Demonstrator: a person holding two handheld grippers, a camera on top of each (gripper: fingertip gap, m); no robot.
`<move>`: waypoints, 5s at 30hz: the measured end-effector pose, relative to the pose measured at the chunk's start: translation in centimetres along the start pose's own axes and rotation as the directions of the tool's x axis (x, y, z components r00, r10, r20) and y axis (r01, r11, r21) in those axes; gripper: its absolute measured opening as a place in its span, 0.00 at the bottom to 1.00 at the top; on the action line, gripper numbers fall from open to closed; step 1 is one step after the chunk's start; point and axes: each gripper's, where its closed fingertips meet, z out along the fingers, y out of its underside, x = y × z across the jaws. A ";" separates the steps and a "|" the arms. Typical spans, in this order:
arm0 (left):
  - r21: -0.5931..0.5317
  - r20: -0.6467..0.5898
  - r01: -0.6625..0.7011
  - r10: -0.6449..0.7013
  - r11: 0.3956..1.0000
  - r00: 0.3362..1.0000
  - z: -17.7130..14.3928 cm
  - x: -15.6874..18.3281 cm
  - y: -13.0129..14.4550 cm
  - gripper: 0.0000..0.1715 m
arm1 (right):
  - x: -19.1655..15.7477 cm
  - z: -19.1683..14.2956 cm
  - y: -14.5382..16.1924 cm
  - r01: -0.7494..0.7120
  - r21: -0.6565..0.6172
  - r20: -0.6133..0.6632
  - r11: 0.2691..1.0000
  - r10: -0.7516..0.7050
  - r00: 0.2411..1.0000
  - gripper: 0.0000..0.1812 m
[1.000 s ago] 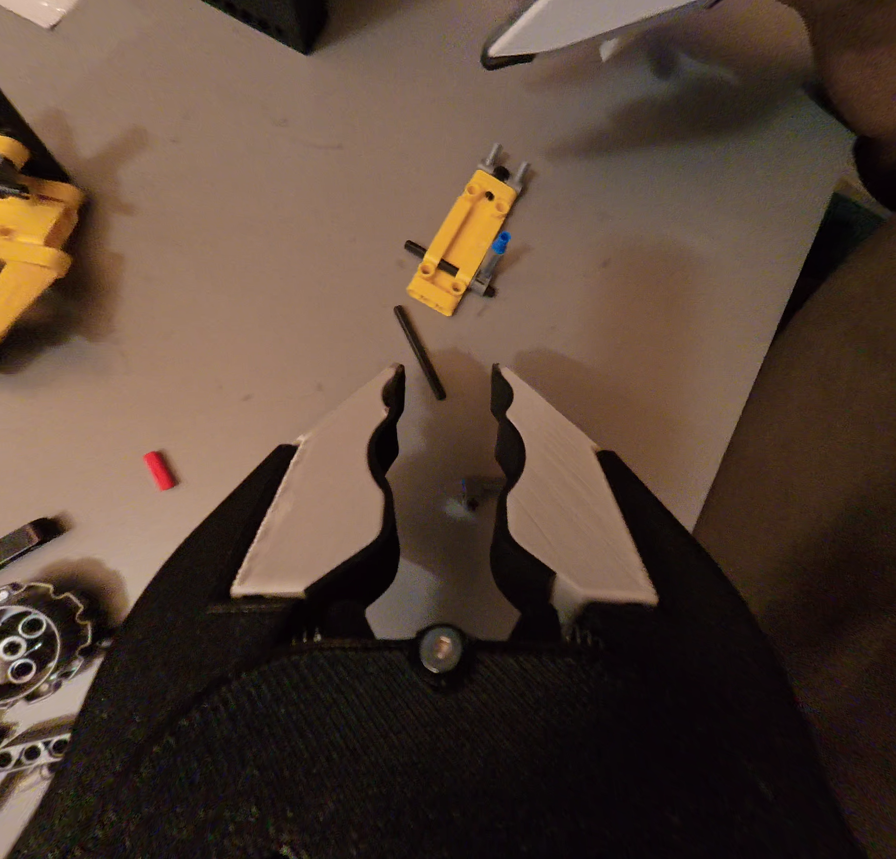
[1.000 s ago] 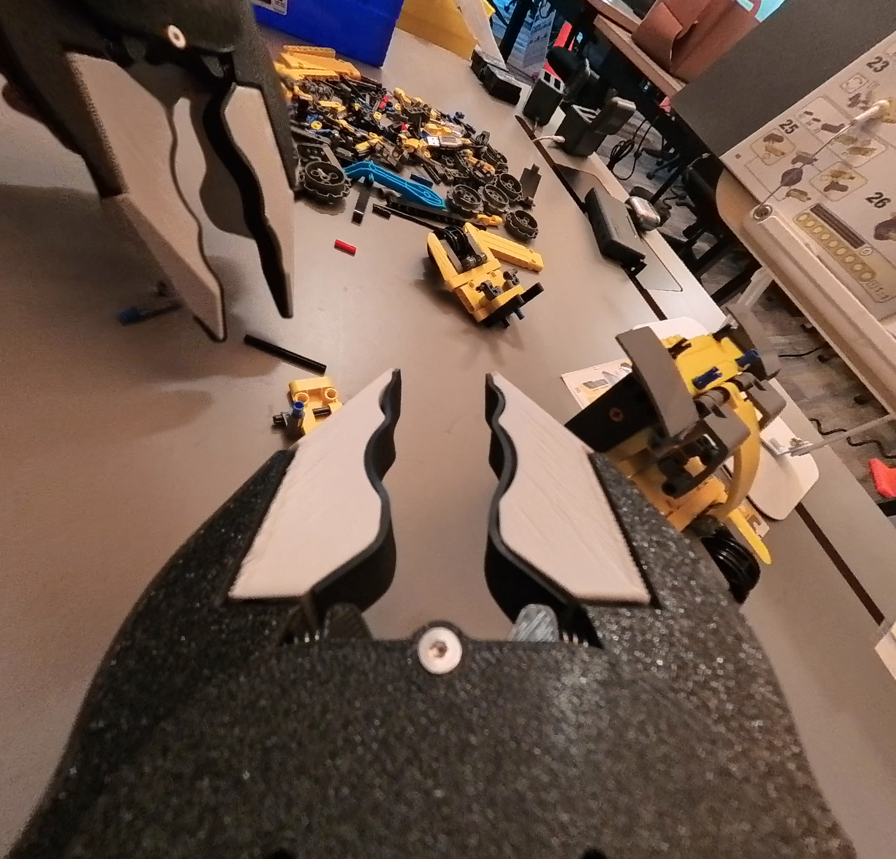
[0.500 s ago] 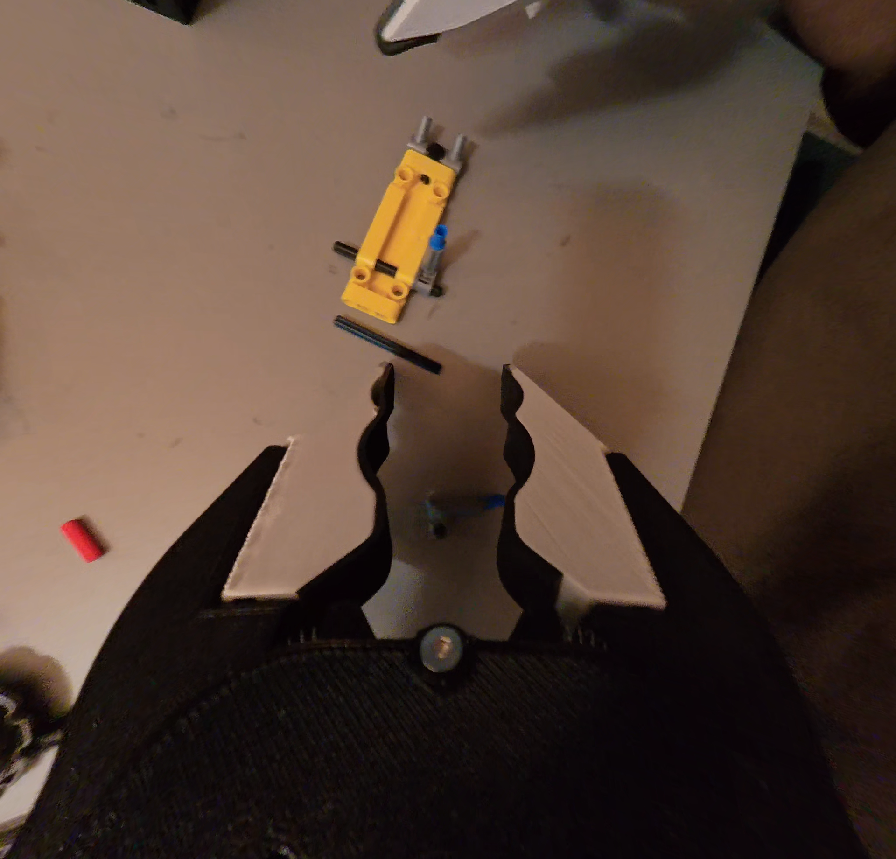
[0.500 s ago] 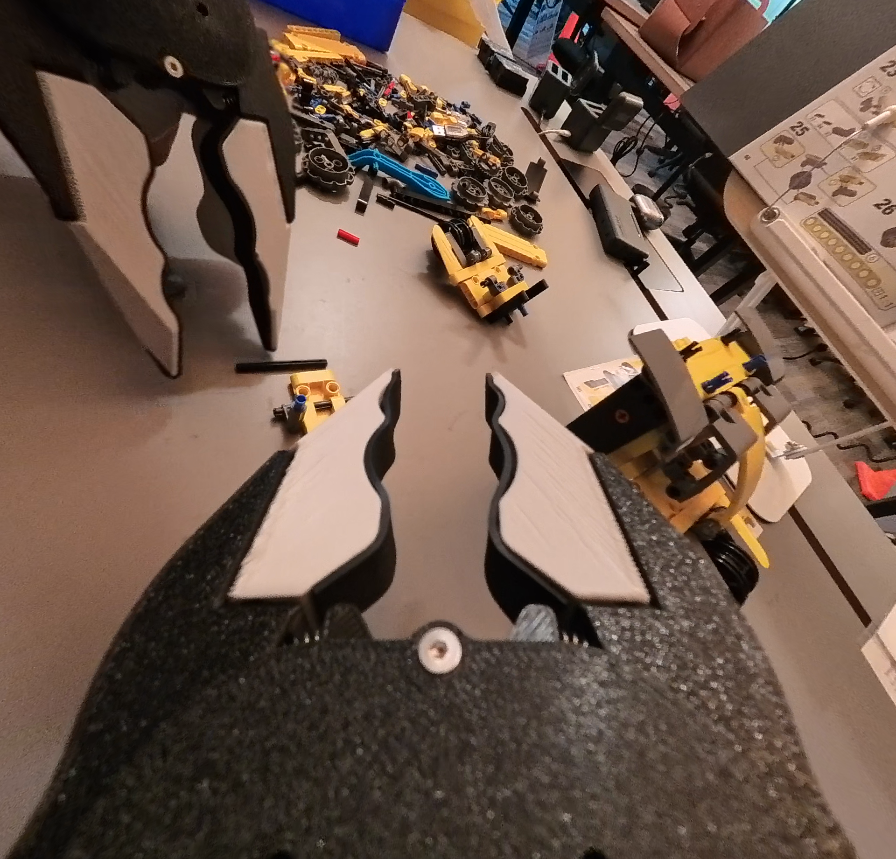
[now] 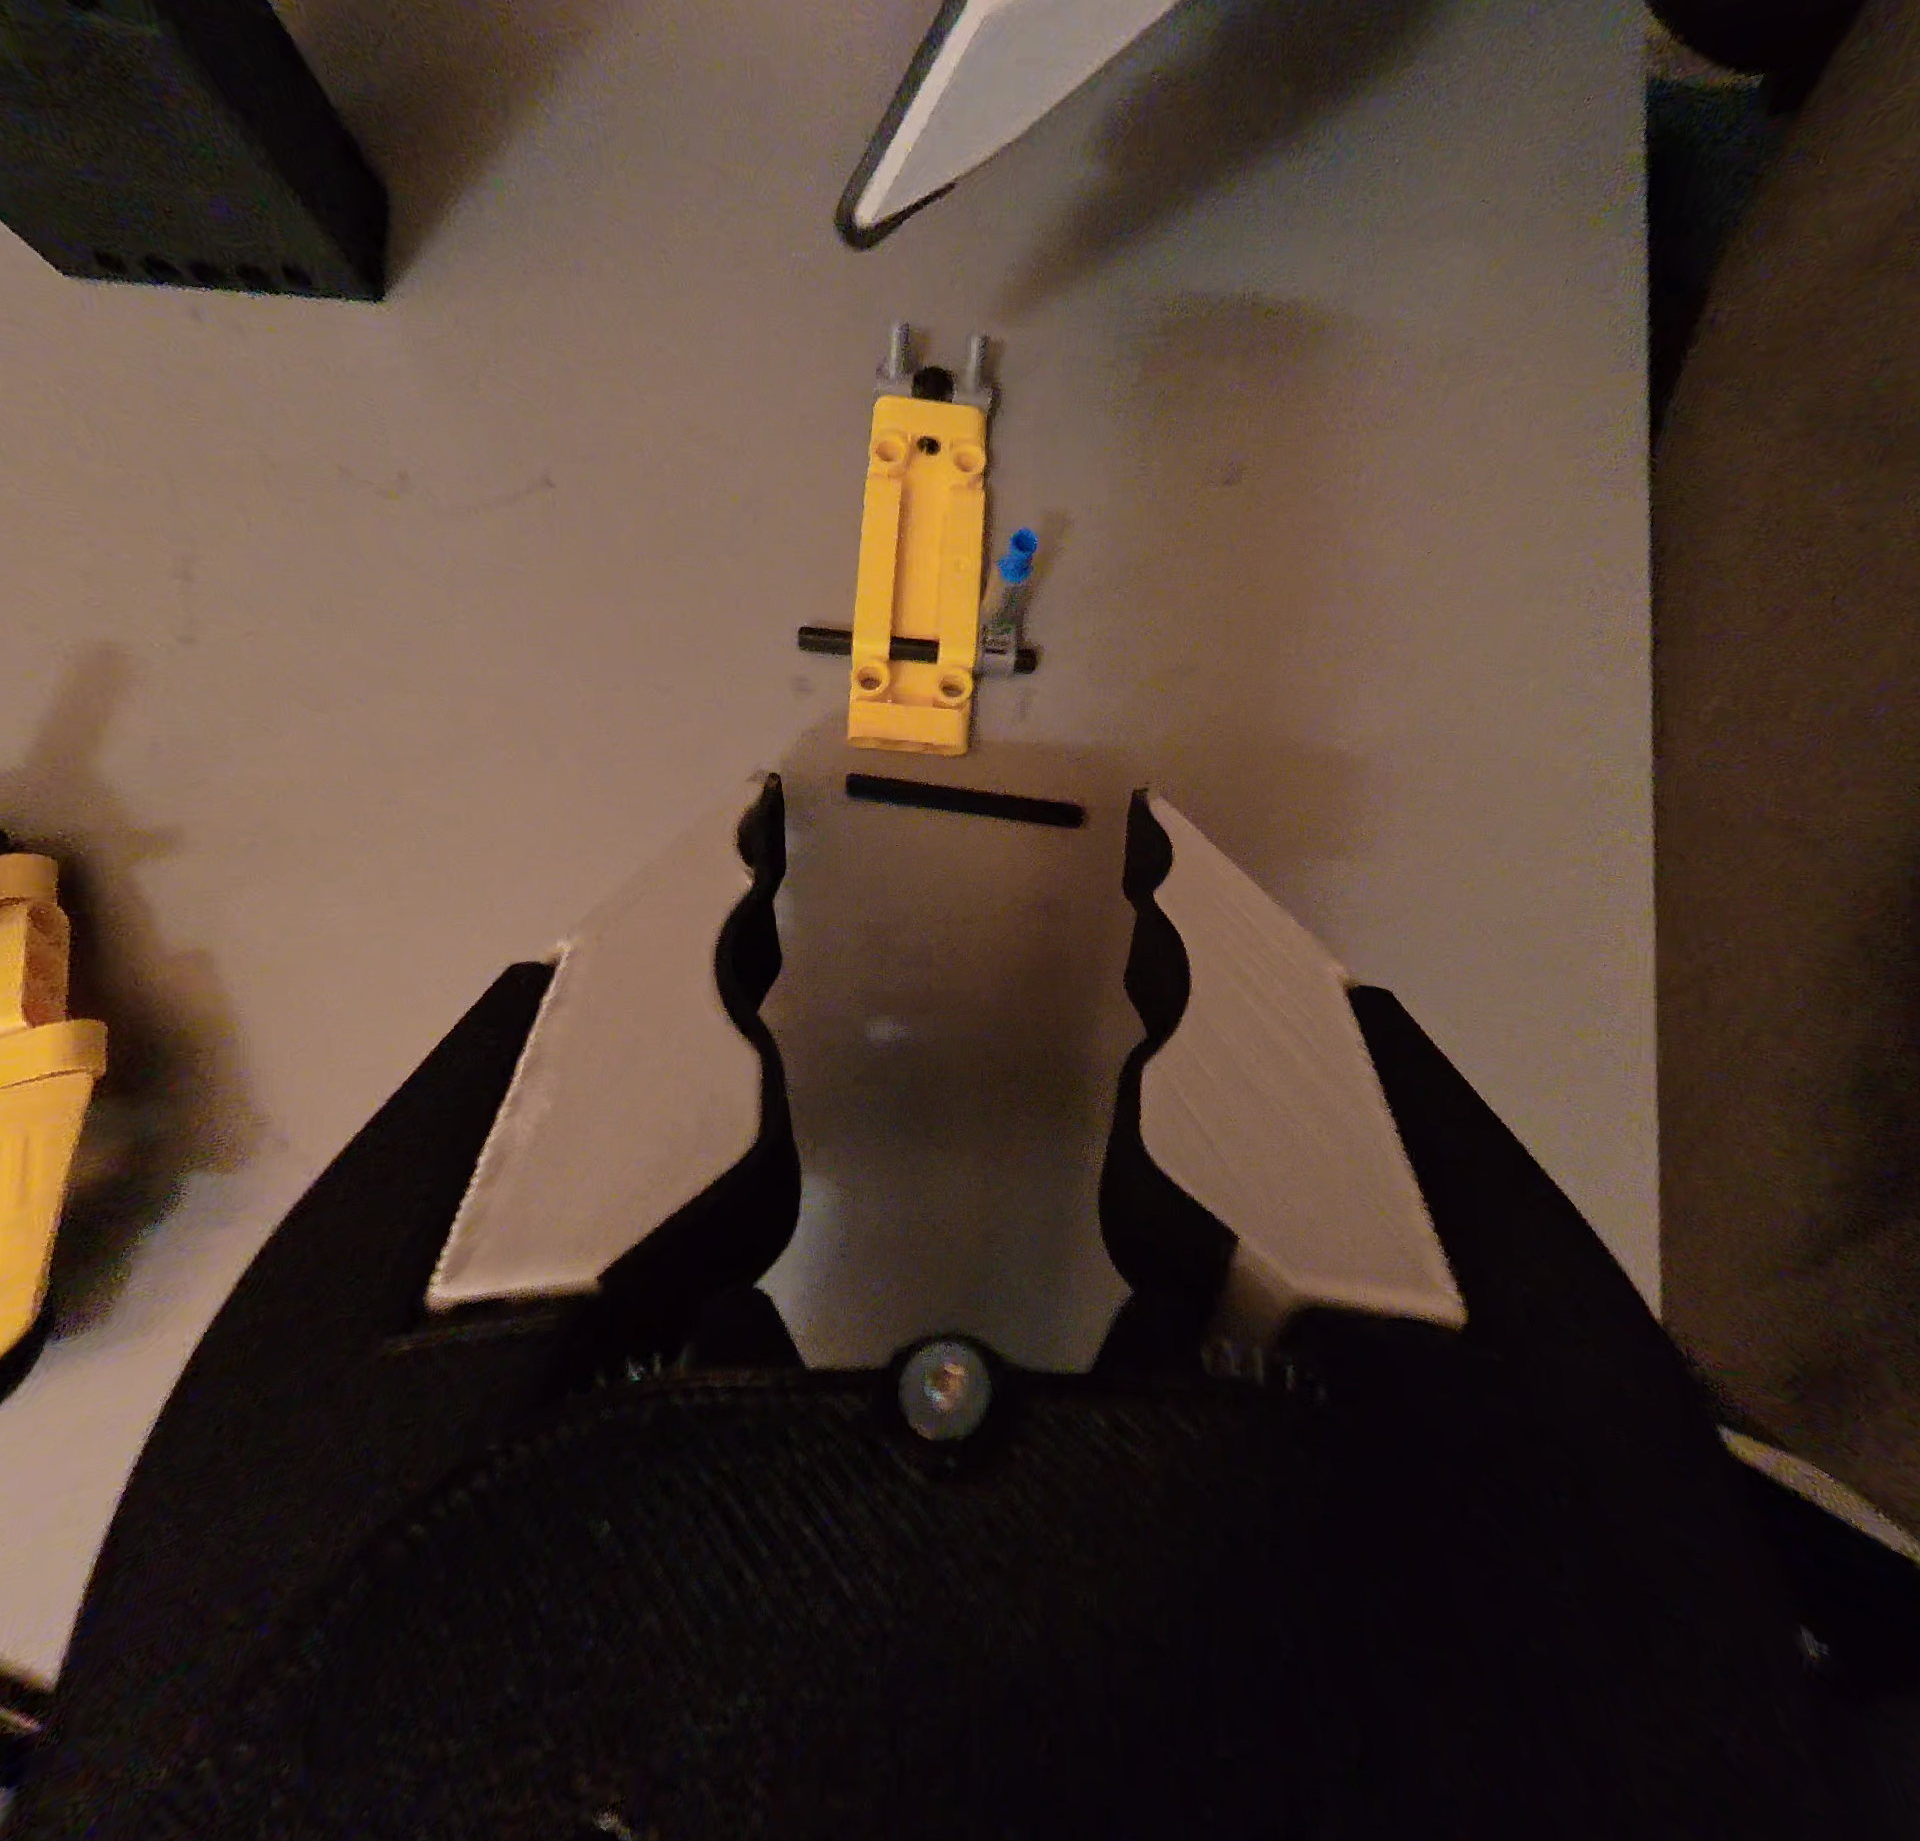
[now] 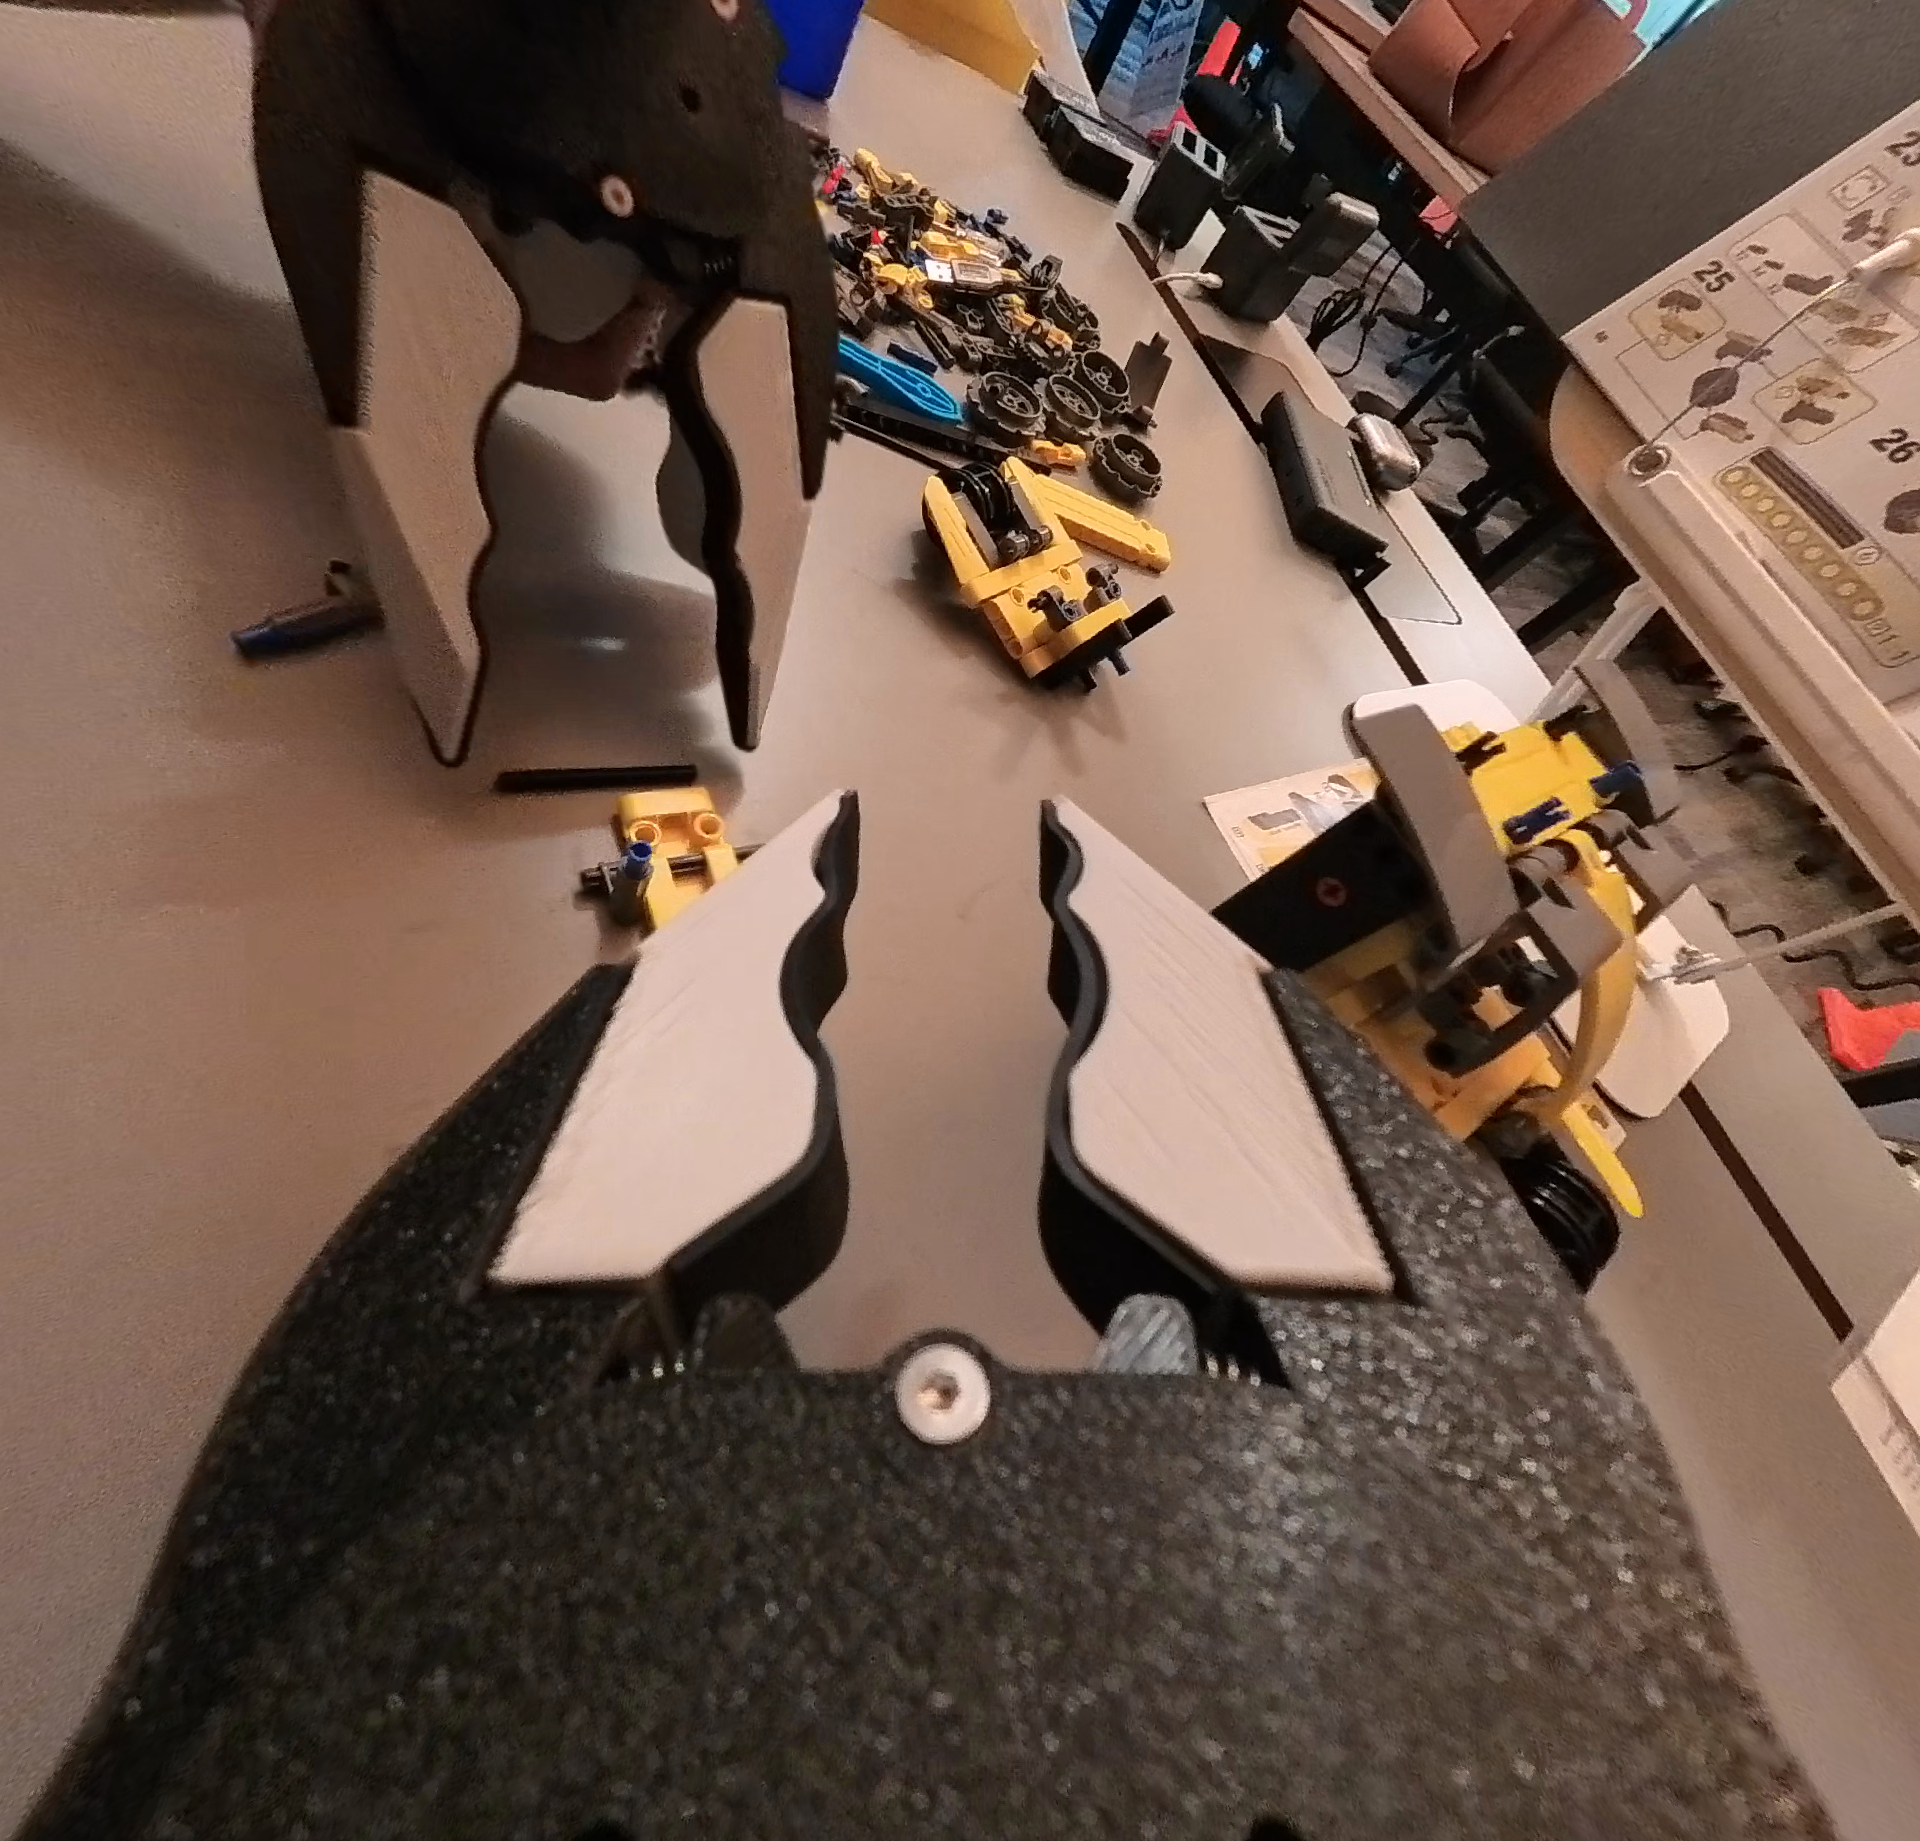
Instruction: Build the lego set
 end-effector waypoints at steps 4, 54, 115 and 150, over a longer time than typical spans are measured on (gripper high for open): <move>-0.013 -0.034 -0.037 0.036 0.999 0.999 0.3 0.0 0.4 0.29 | 0.4 0.0 0.3 -0.022 -0.003 -0.002 1.000 0.022 1.000 0.19; 0.082 0.077 -0.134 0.127 0.988 0.989 1.9 -0.5 -2.5 0.26 | 0.8 0.8 2.0 -0.079 -0.051 0.015 0.996 0.080 0.997 0.19; 0.339 0.708 0.451 -0.540 0.826 0.455 -17.7 -19.1 13.8 0.26 | 0.1 0.9 1.4 -0.076 -0.028 0.035 0.997 0.077 0.996 0.20; 0.231 0.478 0.386 -0.450 0.893 0.754 -4.4 3.9 5.8 0.22 | 0.7 -0.8 -1.7 -0.247 0.149 0.097 0.958 0.234 0.967 0.21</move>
